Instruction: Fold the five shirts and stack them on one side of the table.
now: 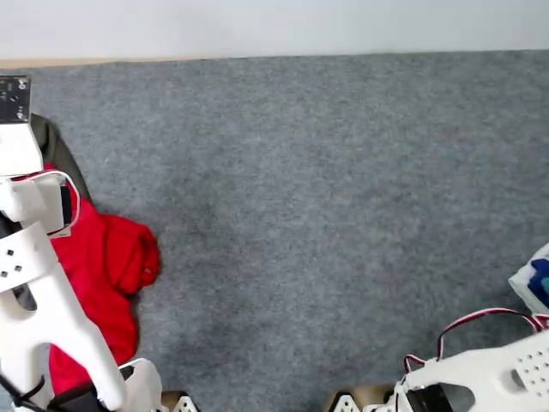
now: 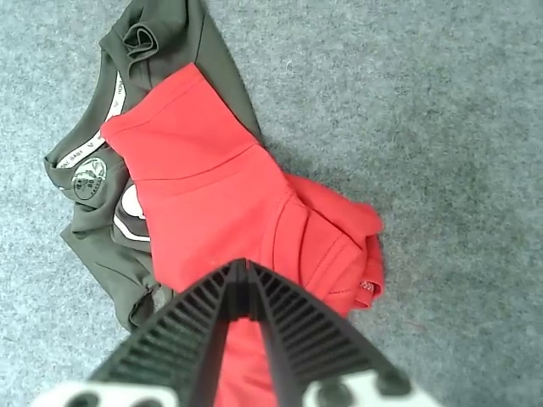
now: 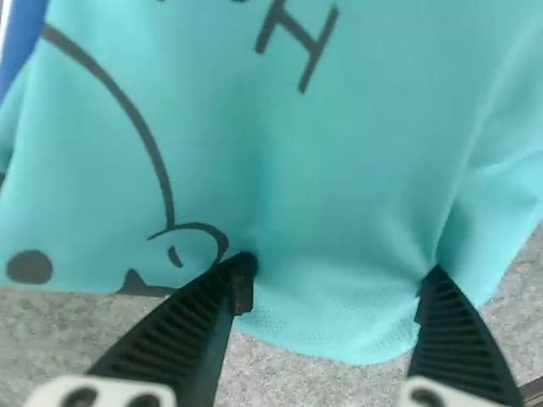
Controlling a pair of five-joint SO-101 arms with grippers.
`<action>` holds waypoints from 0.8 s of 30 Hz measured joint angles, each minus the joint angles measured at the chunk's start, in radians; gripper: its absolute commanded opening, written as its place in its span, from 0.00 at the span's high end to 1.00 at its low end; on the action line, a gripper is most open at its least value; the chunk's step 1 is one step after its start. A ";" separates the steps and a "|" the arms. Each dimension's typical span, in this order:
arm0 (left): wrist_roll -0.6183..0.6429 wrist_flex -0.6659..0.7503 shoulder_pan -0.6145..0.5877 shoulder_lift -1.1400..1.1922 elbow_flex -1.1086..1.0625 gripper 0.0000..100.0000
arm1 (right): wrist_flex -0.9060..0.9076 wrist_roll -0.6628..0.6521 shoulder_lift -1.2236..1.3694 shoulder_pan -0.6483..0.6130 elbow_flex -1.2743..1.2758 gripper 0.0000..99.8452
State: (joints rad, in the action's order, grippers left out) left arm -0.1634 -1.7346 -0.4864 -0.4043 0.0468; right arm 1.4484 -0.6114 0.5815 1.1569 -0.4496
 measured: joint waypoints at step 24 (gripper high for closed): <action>-0.015 0.000 0.000 0.000 -0.031 1.00 | 0.129 0.186 -0.275 -0.293 0.000 0.98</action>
State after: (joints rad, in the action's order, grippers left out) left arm -0.1788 -1.7346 -0.4864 -0.4043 0.0161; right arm 1.5773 -0.4258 0.3069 0.8638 -0.4496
